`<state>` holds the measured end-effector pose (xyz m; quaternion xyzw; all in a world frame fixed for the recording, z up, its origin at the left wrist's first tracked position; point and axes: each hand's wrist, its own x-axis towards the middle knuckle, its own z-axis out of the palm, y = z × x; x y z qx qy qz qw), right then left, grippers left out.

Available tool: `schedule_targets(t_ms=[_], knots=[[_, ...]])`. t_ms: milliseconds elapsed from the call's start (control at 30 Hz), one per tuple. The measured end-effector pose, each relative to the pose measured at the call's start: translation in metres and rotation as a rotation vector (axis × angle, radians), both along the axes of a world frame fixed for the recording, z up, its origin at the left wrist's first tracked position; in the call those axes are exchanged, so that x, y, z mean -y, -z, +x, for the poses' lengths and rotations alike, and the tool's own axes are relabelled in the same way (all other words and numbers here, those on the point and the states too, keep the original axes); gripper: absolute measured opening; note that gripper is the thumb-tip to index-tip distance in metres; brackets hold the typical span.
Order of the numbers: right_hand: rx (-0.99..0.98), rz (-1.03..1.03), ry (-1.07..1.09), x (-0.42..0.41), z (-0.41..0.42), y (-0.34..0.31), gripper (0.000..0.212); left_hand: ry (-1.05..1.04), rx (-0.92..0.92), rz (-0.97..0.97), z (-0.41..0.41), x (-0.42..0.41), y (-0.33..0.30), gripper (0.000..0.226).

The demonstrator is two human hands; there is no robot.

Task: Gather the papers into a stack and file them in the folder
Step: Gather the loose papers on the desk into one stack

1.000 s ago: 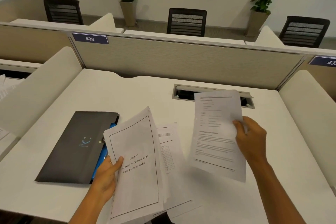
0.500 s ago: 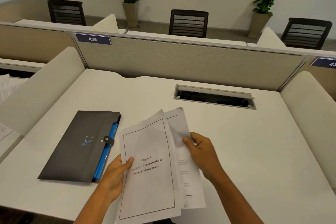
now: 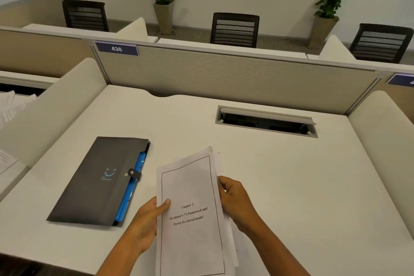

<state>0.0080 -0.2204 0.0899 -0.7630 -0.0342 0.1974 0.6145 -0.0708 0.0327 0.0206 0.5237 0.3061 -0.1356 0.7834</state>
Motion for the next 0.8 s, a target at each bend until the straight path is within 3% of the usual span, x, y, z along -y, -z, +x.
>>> schedule_targets(t_ms=[200,267,300,367,433,500,800], knots=[[-0.169,0.002,-0.010,0.004,0.021,0.011,0.055,-0.079,0.030,0.034,-0.002,-0.004,0.002,0.048],[-0.002,-0.230,-0.025,0.010,0.033,0.025,0.041,-0.125,0.025,0.016,-0.003,-0.010,0.005,0.041],[0.097,-0.403,-0.084,0.015,0.038,0.033,0.045,-0.152,0.022,0.006,-0.004,-0.013,0.006,0.038],[0.192,-0.654,-0.266,0.022,0.045,0.050,0.081,-0.212,0.019,-0.009,-0.006,-0.020,0.008,0.033],[0.227,-0.748,-0.419,0.023,0.050,0.067,0.115,-0.261,0.008,-0.030,-0.008,-0.026,0.009,0.034],[0.285,-0.835,-0.511,0.022,0.056,0.083,0.135,-0.286,-0.012,-0.045,-0.009,-0.031,0.010,0.039],[0.282,-0.942,-0.677,0.022,0.072,0.094,0.147,-0.315,-0.032,-0.028,-0.010,-0.037,0.003,0.038]])
